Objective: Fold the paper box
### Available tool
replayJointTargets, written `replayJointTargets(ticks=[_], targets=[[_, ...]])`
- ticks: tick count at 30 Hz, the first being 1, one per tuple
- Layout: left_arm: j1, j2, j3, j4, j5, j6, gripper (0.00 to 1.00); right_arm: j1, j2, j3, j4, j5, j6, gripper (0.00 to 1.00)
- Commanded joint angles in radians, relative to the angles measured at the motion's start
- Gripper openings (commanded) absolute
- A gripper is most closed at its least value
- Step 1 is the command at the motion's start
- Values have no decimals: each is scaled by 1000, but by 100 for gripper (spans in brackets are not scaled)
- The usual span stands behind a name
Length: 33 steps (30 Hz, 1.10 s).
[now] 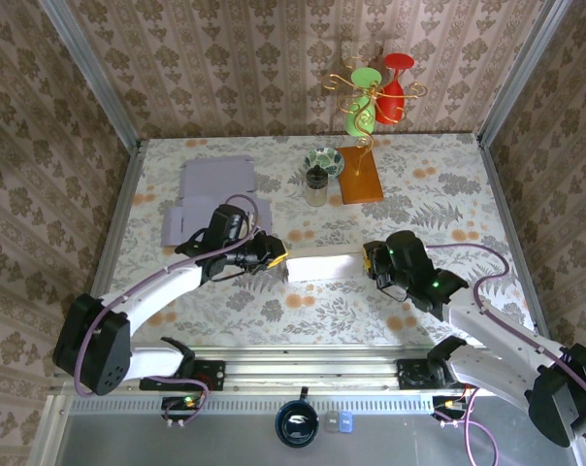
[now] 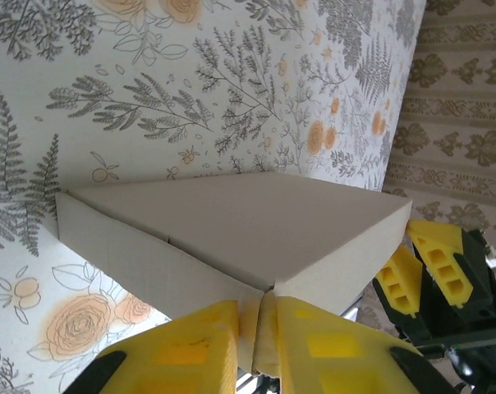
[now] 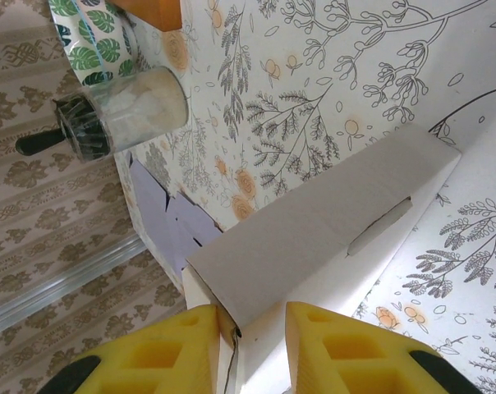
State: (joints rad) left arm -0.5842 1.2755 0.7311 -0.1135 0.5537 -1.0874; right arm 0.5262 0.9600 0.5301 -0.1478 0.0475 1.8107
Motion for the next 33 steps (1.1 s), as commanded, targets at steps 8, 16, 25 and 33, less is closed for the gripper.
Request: replayJointTargets(ticks=[8, 16, 25, 33], targets=[[-30, 21, -156, -37, -25, 152, 13, -8, 66, -12, -201, -10, 27, 26], [-72, 15, -158, -115, -100, 265, 9, -7, 75, -6, -304, -25, 51, 20], [-132, 35, -124, -176, -190, 377, 6, -11, 129, 14, -313, -61, 50, 15], [-161, 38, -107, -217, -248, 428, 5, -23, 121, 41, -327, -63, 21, 14]])
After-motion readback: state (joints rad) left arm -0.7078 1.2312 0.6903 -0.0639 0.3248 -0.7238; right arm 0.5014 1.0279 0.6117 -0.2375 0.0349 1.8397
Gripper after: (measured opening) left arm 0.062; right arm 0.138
